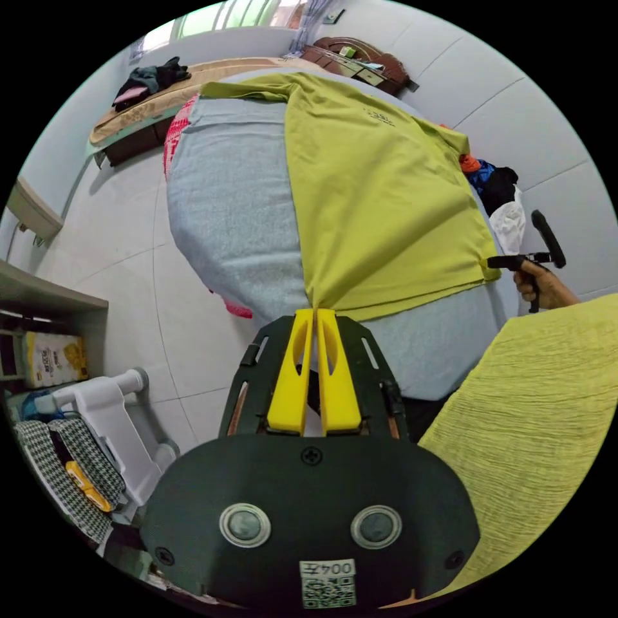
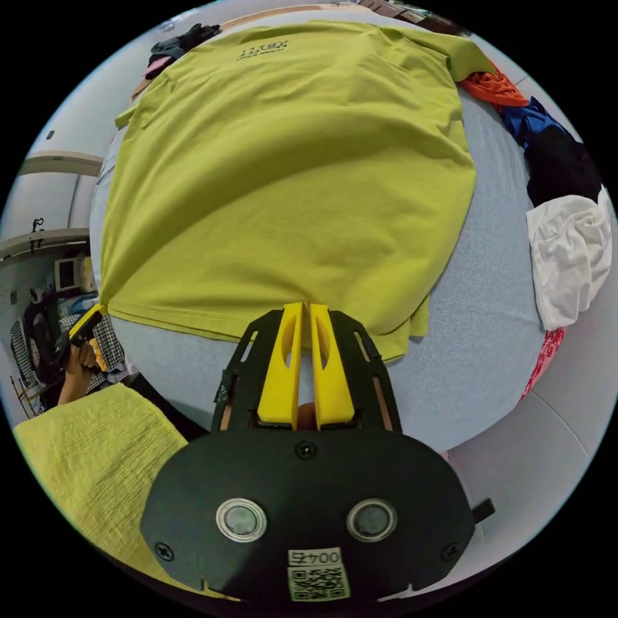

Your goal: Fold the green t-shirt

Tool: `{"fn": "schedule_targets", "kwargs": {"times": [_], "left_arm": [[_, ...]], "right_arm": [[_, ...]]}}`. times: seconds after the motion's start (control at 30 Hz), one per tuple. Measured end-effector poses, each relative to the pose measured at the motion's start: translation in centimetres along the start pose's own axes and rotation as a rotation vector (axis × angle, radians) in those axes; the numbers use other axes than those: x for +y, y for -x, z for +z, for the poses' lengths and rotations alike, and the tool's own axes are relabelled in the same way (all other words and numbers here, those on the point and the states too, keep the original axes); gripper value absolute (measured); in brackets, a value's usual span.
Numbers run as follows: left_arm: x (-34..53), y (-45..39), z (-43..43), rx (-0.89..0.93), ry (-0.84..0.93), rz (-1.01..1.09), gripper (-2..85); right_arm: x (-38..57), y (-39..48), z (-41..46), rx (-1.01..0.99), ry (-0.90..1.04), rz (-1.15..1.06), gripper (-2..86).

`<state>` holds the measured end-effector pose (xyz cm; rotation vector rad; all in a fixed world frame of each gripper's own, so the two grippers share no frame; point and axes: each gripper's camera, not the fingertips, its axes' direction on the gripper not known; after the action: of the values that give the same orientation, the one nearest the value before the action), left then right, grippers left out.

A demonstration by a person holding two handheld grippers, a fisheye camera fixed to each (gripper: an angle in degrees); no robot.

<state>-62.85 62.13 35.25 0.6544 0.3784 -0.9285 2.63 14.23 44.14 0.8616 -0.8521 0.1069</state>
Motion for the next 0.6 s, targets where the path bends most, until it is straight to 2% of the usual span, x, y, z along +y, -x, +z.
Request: {"fn": "schedule_targets", "kwargs": {"times": [0.13,0.27,0.4,0.6], "left_arm": [[0.1,0.4,-0.3,-0.017,0.040,0.015,1.3],[0.6,1.7,-1.3,-0.017,0.044,-0.033,1.5],[2.0,3.8,-2.7,-0.042,0.044,-0.132,2.0],[2.9,3.9,-3.3,-0.045,0.056,-0.156,1.3]], "right_arm": [[5.4,-2.4,-2.0,-0.151,-0.156,-0.006,6.0],[14.5,-8.0,-5.2,-0.252,-0.356,0.124,6.7],[21.8,-15.1,-5.0,-0.375,-0.400,0.294,8.6],[25.4,-22.1,-5.0,-0.580,-0.493,0.510,8.5]]}}
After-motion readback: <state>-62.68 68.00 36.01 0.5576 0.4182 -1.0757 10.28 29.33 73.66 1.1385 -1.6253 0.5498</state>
